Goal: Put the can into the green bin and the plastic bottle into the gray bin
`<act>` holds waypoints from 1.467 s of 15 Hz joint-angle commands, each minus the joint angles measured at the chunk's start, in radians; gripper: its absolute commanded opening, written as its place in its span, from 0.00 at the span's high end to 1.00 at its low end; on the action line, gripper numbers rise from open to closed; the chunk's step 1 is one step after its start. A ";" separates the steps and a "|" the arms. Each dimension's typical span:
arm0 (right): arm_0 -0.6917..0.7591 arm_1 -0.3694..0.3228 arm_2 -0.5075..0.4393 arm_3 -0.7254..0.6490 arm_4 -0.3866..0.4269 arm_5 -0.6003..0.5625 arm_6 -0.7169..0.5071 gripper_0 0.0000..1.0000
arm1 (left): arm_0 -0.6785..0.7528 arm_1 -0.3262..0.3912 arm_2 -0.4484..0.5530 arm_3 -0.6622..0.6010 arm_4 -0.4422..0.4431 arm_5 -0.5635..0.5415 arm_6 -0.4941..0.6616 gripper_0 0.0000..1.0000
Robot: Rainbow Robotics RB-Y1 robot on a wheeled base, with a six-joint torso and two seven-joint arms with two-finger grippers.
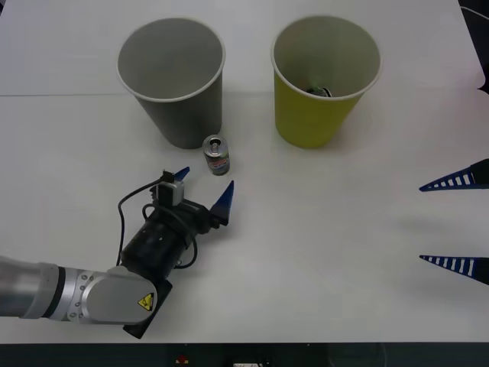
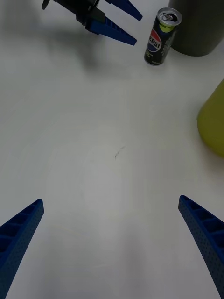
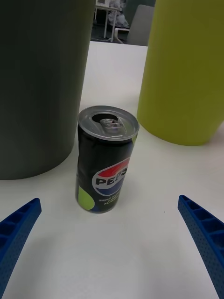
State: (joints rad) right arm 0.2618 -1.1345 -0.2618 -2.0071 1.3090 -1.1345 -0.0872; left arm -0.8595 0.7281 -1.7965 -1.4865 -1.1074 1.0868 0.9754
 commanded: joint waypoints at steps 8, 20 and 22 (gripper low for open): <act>0.000 0.000 0.000 0.000 0.000 0.000 0.000 0.00 | -0.088 -0.139 0.000 0.198 0.106 -0.053 0.014 0.00; 0.000 0.000 0.000 0.000 0.000 0.000 0.000 0.00 | -0.116 -0.174 0.000 0.264 0.118 -0.076 0.012 1.00; 0.000 0.000 0.000 0.000 0.000 0.000 0.000 0.00 | -0.116 -0.174 0.002 0.287 0.095 -0.102 0.020 1.00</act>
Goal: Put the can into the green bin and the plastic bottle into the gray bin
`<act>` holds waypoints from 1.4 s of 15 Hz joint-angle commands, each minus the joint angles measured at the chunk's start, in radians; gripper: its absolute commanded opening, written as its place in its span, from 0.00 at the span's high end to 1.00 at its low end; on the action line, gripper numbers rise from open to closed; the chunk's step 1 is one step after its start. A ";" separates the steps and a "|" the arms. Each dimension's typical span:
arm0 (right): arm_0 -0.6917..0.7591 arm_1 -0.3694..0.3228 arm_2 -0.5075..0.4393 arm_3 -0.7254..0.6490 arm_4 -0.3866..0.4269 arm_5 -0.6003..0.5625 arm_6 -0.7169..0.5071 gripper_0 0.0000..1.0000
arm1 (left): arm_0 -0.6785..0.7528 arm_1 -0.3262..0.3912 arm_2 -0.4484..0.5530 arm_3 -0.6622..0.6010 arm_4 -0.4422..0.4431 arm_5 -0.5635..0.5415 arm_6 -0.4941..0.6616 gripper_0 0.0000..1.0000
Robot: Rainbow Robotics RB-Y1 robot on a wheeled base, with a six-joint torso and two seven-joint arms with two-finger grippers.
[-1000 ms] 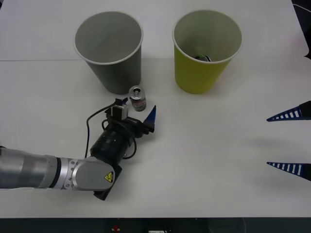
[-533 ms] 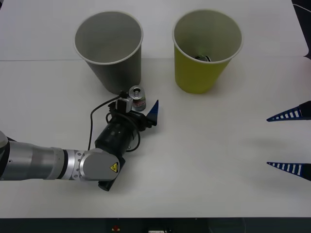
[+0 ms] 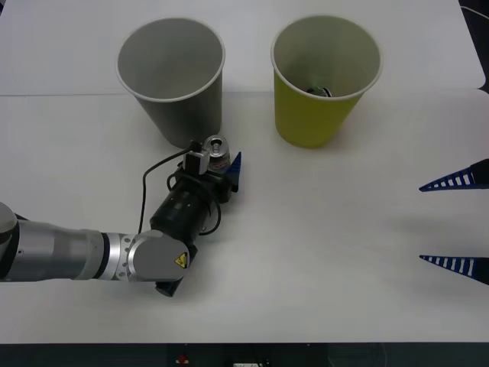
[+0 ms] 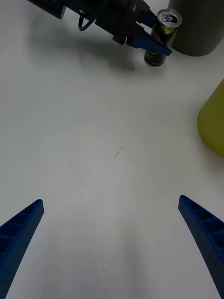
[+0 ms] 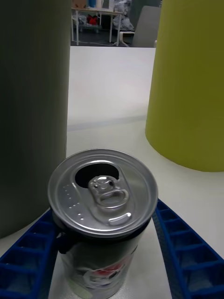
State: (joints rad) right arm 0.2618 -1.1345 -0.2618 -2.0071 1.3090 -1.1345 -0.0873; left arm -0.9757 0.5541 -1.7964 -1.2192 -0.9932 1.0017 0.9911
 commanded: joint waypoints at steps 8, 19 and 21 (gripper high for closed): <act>0.000 0.000 0.000 0.000 0.000 0.000 0.000 0.00 | 0.000 0.032 0.003 -0.039 -0.050 -0.018 0.004 1.00; 0.000 0.000 0.000 0.000 0.000 0.000 0.000 0.00 | 0.203 0.458 0.279 -0.479 -0.412 -0.267 0.061 1.00; 0.000 0.000 0.000 0.000 0.000 0.000 0.000 0.00 | 0.281 0.537 0.387 -0.530 -0.504 -0.365 0.090 1.00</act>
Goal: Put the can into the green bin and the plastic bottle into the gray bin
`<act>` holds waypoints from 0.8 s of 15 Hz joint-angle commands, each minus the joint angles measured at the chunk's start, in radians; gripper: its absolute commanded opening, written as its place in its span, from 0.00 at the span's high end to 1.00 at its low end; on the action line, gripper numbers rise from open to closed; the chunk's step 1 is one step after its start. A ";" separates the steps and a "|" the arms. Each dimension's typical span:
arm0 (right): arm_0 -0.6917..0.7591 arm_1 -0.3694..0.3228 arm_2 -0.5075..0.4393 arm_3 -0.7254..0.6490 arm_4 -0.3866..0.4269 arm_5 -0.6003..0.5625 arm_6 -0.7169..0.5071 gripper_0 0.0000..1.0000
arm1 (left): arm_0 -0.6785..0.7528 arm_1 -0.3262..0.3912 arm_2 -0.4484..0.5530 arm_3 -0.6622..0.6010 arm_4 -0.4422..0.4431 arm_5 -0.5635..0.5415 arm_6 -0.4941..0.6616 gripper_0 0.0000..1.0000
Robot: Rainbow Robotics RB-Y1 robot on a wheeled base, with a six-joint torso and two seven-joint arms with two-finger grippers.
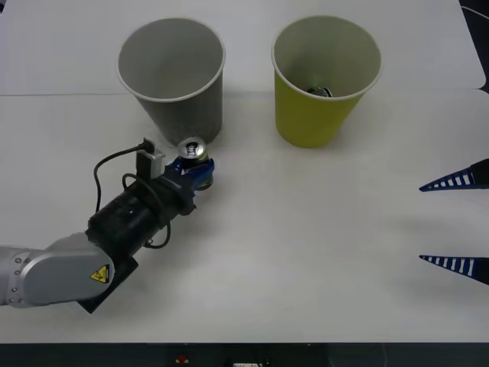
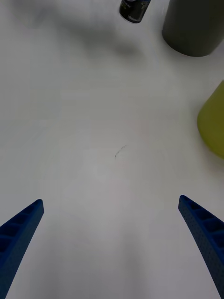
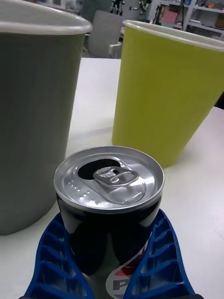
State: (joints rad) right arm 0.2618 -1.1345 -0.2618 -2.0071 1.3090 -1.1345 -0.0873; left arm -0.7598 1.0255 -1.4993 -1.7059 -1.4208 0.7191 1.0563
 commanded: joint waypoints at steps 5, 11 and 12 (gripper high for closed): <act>0.000 0.000 0.000 0.000 0.000 0.000 0.000 0.00 | 0.385 0.166 0.613 -0.219 -0.302 -0.534 0.194 1.00; 0.000 0.000 0.000 0.000 0.000 0.000 0.000 0.00 | 0.527 0.087 1.036 -0.325 -0.155 -1.021 0.192 1.00; 0.000 0.000 0.000 0.000 0.000 0.000 0.000 0.00 | 0.524 0.079 1.064 -0.328 -0.127 -1.067 0.192 1.00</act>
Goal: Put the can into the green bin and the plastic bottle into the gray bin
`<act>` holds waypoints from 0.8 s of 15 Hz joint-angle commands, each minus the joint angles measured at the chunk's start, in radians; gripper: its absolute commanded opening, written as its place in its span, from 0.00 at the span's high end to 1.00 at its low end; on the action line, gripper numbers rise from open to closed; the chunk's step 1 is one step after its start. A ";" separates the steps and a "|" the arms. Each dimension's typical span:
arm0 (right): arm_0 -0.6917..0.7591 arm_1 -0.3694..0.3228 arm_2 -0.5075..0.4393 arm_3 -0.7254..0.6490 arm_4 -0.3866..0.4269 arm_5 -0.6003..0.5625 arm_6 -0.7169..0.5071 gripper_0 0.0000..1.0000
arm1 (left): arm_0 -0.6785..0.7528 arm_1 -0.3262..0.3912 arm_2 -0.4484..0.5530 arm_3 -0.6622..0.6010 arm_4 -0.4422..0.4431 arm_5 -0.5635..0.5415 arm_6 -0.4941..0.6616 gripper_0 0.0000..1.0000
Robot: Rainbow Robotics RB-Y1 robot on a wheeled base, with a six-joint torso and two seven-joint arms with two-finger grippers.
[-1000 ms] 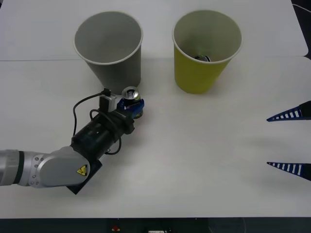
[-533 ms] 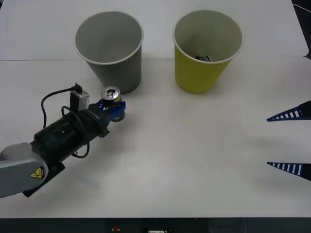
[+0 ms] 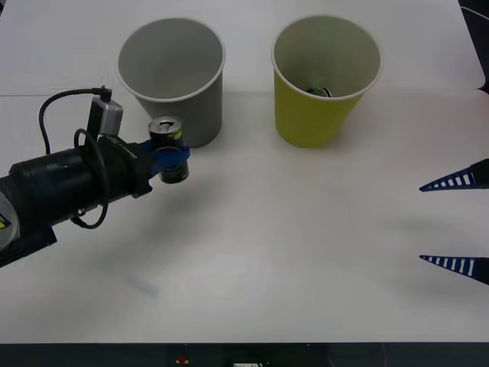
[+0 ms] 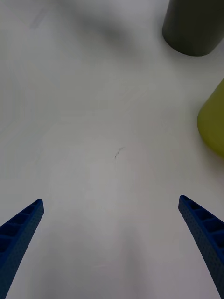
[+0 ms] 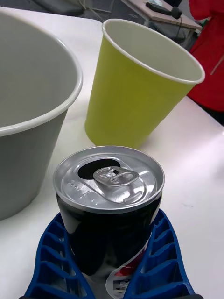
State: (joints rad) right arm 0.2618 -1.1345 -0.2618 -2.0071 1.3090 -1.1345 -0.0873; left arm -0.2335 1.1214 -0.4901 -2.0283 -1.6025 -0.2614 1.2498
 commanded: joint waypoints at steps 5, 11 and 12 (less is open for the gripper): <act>0.000 0.000 0.000 0.000 0.000 0.000 0.000 0.00 | -0.023 -0.052 0.219 -0.006 0.108 -0.384 0.010 1.00; 0.000 0.000 0.000 0.000 0.000 0.000 0.000 0.00 | -0.156 -0.212 0.357 -0.012 -0.096 -0.756 0.174 1.00; 0.000 0.000 0.000 0.000 0.000 0.000 0.000 0.00 | -0.187 -0.242 0.357 -0.013 -0.140 -0.791 0.189 1.00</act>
State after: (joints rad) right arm 0.2618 -1.1345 -0.2618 -2.0071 1.3090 -1.1345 -0.0872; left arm -0.3990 0.9000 -0.1334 -2.0405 -1.7116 -1.0274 1.4246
